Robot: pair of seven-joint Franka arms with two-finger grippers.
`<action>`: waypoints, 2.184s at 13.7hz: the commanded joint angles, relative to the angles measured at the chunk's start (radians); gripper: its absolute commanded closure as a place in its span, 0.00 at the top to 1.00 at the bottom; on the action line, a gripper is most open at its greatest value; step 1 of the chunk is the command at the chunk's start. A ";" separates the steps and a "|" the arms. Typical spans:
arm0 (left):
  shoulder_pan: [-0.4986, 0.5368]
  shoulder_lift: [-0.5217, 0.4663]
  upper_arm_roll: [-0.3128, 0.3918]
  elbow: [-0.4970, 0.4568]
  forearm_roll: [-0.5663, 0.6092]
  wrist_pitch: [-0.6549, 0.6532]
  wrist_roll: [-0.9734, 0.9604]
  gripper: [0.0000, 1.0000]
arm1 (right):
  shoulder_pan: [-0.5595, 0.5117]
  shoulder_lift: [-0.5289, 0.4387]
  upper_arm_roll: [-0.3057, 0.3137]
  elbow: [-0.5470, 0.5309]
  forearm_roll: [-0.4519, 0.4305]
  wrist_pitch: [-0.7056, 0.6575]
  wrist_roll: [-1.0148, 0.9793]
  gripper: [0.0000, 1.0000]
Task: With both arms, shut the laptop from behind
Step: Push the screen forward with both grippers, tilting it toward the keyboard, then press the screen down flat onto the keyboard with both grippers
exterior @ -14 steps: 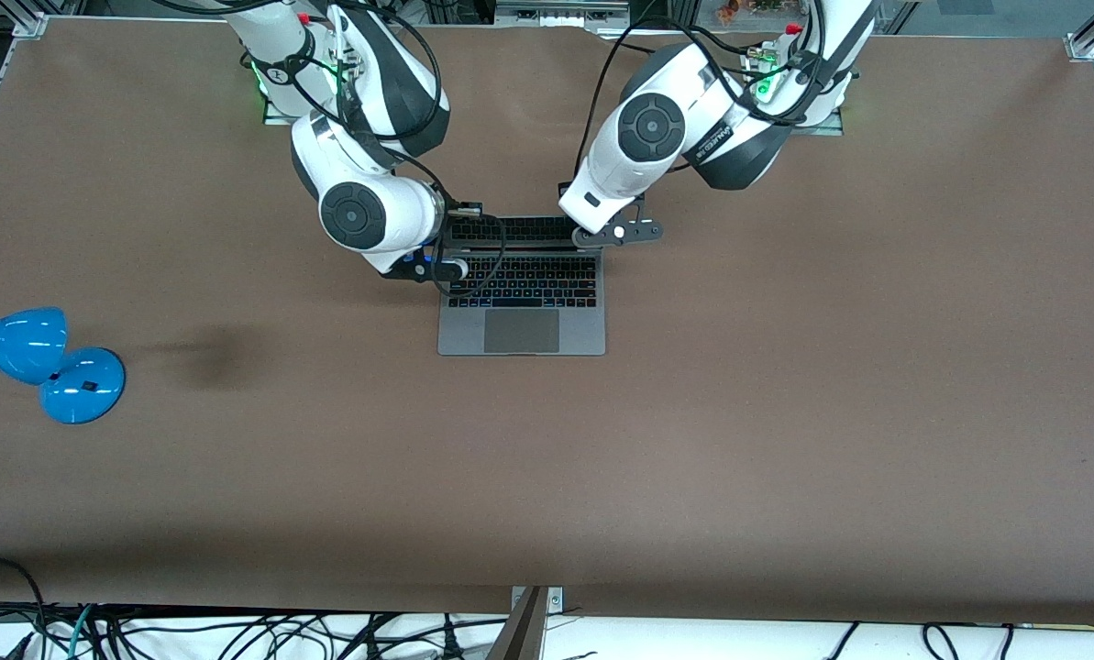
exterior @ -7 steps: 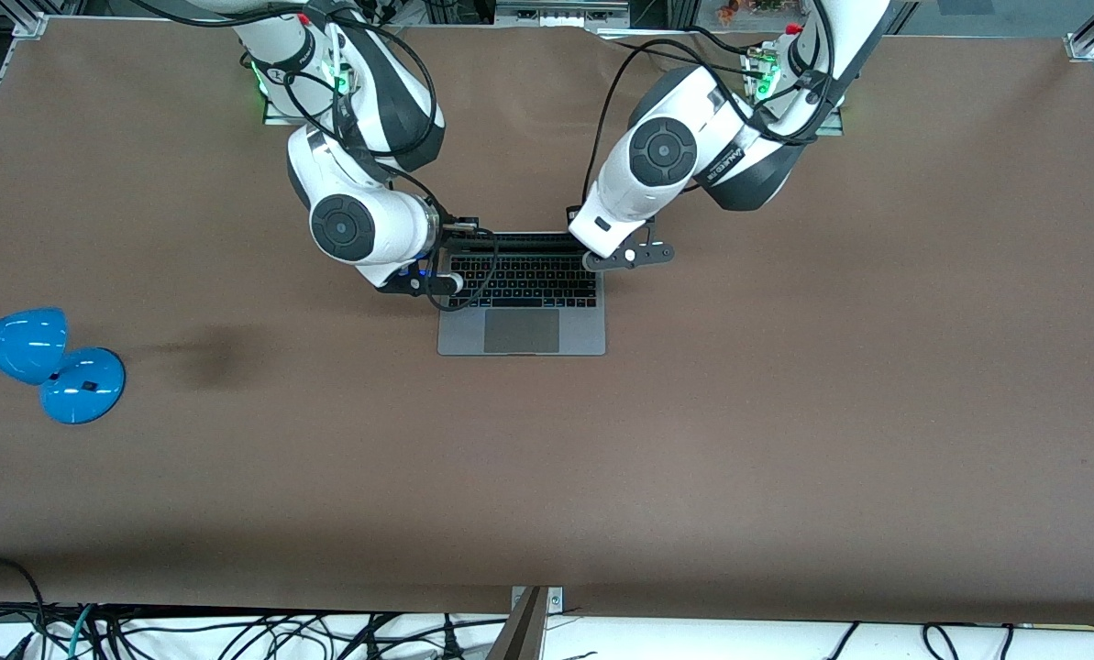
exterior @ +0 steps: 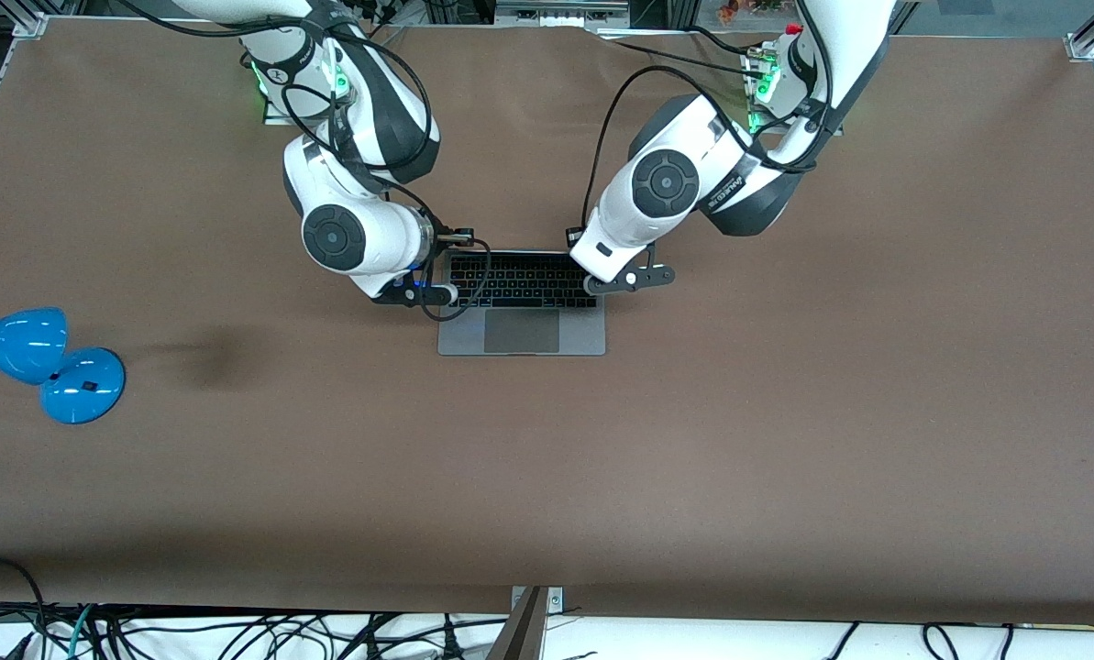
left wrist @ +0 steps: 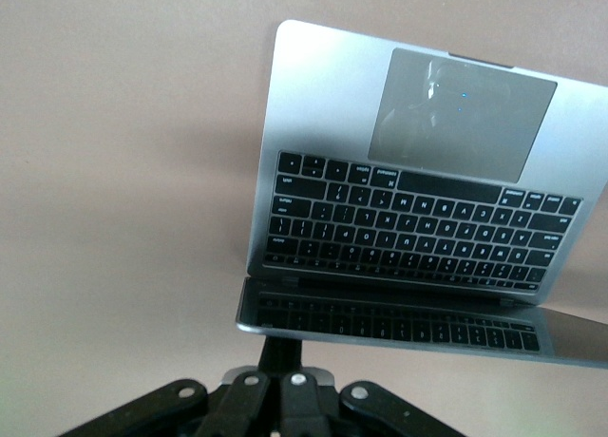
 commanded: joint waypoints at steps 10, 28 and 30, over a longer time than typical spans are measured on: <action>-0.015 0.143 0.020 0.135 0.084 -0.004 -0.043 0.00 | -0.001 0.053 -0.018 0.009 -0.010 0.114 -0.087 0.11; -0.023 0.278 0.053 0.212 0.153 0.061 -0.055 0.00 | -0.006 0.176 -0.031 0.045 -0.010 0.281 -0.194 0.11; -0.056 0.307 0.084 0.243 0.153 0.061 -0.057 0.00 | -0.006 0.191 -0.031 0.045 -0.010 0.302 -0.197 0.11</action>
